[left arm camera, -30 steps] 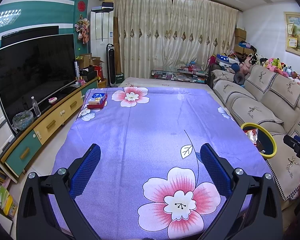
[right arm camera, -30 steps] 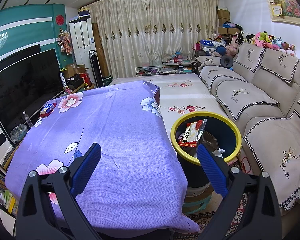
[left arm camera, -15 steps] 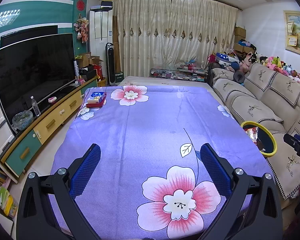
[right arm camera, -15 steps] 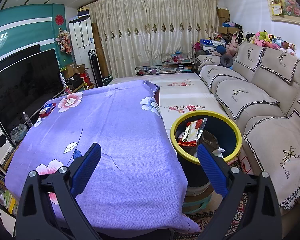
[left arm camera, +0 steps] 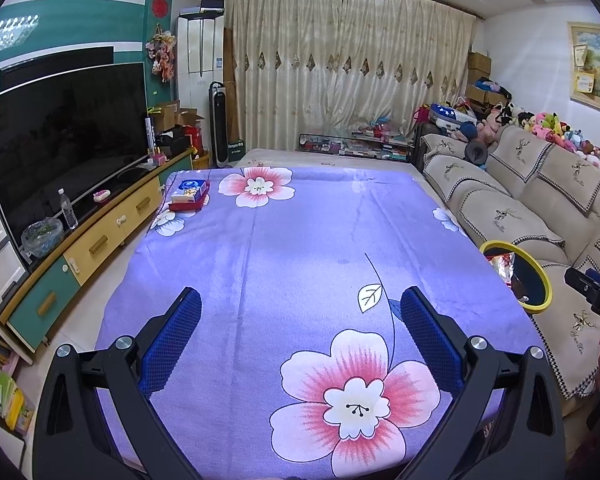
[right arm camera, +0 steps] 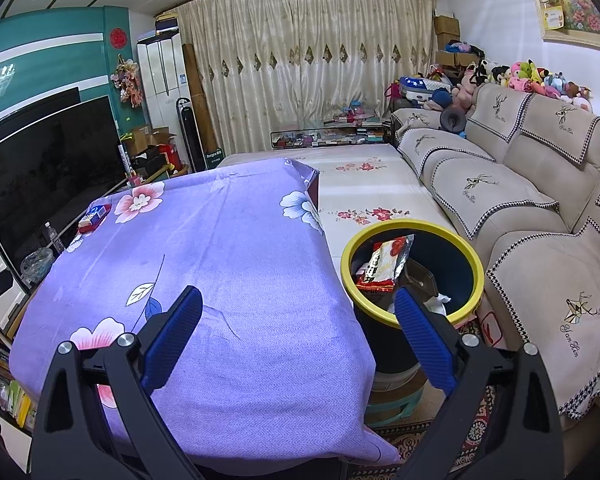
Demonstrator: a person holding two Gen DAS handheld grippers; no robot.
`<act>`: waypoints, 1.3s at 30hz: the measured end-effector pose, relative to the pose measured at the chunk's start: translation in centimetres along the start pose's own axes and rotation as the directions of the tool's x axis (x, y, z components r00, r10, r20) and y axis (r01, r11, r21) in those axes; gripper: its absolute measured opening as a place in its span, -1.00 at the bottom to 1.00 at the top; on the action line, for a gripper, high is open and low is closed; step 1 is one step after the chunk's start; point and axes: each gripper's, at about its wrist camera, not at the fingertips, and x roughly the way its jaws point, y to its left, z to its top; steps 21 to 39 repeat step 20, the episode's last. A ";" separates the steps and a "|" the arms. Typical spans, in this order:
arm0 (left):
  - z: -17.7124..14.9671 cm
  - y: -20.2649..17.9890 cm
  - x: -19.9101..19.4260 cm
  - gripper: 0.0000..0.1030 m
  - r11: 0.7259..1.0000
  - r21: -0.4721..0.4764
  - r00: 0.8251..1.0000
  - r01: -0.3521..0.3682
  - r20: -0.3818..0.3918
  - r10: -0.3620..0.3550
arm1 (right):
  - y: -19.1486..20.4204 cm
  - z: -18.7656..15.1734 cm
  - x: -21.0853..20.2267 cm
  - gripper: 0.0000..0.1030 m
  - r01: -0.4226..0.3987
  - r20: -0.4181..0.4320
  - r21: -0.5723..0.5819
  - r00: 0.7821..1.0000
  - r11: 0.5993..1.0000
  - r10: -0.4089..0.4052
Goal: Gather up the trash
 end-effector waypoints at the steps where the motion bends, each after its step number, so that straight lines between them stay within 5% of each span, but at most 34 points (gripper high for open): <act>1: -0.1 0.0 0.1 0.91 1.000 0.001 1.000 -0.002 -0.002 0.002 | 0.0 0.0 0.0 0.78 0.000 0.000 0.000 1.000 1.000 0.000; 12: 0.6 -0.1 2.3 0.91 1.000 0.011 0.999 0.022 -0.030 -0.022 | 0.5 -0.3 1.7 0.80 -0.013 -0.019 -0.012 1.000 1.000 0.013; 20: 4.5 2.5 13.1 0.90 0.999 -0.008 0.991 -0.052 -0.124 0.051 | 4.5 4.3 10.5 0.85 -0.094 -0.096 -0.034 0.991 0.995 0.090; 39: 4.5 2.5 13.1 0.90 0.999 -0.008 0.991 -0.052 -0.124 0.051 | 4.5 4.3 10.5 0.85 -0.094 -0.096 -0.034 0.991 0.995 0.090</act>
